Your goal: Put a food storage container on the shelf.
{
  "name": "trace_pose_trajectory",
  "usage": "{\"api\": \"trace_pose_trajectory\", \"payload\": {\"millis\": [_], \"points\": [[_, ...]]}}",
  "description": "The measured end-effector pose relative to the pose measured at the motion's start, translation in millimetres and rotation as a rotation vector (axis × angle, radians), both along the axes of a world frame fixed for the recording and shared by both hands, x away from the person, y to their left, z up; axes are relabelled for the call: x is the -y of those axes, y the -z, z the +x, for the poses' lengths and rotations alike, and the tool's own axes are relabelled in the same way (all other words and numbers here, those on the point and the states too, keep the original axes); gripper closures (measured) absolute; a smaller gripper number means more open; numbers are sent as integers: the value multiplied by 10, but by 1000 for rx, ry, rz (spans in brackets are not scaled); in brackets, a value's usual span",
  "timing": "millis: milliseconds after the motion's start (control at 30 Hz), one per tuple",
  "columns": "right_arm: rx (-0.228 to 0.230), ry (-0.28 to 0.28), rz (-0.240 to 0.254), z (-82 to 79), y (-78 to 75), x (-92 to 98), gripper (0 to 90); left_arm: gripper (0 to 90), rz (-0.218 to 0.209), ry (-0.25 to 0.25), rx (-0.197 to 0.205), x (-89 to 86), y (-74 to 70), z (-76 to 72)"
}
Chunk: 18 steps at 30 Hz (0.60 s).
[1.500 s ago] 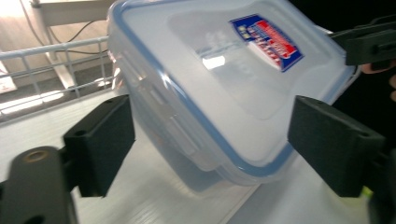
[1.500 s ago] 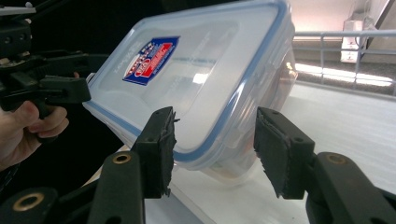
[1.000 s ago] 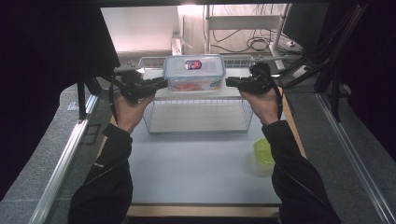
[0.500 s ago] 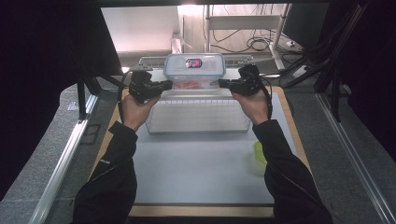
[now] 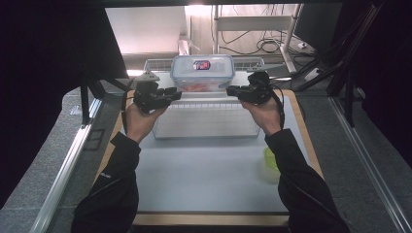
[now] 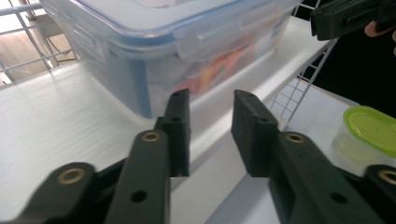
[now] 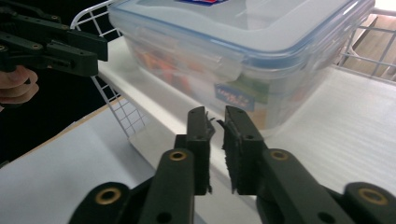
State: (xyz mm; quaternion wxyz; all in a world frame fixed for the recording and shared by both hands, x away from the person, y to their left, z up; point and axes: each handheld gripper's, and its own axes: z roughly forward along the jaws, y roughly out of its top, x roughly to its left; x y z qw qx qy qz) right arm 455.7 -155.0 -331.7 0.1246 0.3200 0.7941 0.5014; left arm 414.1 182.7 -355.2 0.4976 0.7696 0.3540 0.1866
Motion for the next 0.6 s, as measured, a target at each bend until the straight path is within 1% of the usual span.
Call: {"api": "trace_pose_trajectory", "payload": {"millis": [133, 233, 367, 467, 533, 600], "points": [[17, -7, -21, -105, 21, 4, 669, 525, 16, -1, 12, 9, 42, -119], [20, -19, -28, -161, 62, 18, 579, 465, 20, 10, 17, 8, 84, -203], [36, -23, -57, -227, 113, 39, 495, 375, 40, 13, 23, 5, 151, -321], [40, -31, -65, -300, 145, 54, 433, 317, 38, 20, 23, -5, 212, -408], [43, -35, -71, -345, 164, 63, 398, 298, 30, 23, 22, -11, 264, -469], [48, -38, -72, -397, 191, 77, 362, 285, 17, 25, 12, -18, 325, -529]]}}
